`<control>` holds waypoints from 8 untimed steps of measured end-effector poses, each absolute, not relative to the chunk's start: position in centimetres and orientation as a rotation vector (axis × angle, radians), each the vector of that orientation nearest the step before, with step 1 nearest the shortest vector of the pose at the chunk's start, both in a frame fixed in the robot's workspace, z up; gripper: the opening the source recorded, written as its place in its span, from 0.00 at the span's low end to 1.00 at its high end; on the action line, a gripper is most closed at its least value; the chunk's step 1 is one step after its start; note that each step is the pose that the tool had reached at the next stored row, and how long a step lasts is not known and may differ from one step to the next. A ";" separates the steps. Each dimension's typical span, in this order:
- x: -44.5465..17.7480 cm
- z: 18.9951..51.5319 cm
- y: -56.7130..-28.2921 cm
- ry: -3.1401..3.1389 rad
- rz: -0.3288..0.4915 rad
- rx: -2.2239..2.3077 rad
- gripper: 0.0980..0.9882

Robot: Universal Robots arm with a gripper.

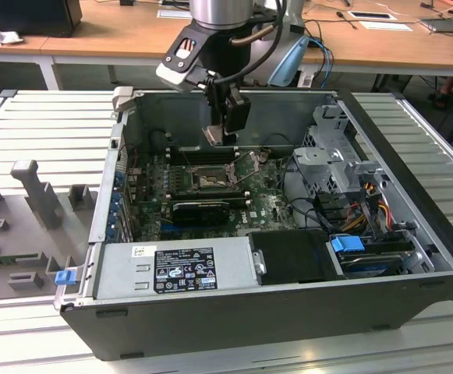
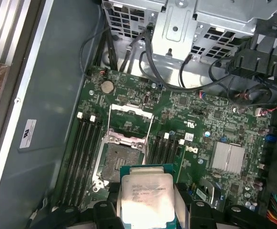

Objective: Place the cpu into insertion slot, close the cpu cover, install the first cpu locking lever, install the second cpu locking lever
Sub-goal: 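Place the cpu into insertion slot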

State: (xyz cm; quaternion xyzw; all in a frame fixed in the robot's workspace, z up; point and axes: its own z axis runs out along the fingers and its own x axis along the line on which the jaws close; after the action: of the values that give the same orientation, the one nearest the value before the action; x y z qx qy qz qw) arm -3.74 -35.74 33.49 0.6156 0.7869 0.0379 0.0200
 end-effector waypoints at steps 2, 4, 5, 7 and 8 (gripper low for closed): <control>-3.7 33.3 -35.8 2.441 0.118 1.910 0.49; -3.7 33.1 -35.8 2.441 0.119 1.910 0.49; -3.7 33.0 -35.8 2.441 0.119 1.910 0.49; -3.7 32.9 -35.8 2.440 0.118 1.912 0.49; -3.7 32.8 -35.8 2.439 0.118 1.913 0.49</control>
State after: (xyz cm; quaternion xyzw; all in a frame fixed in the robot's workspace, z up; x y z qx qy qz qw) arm -3.74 -35.76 32.82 0.6167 0.7860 0.0381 0.0199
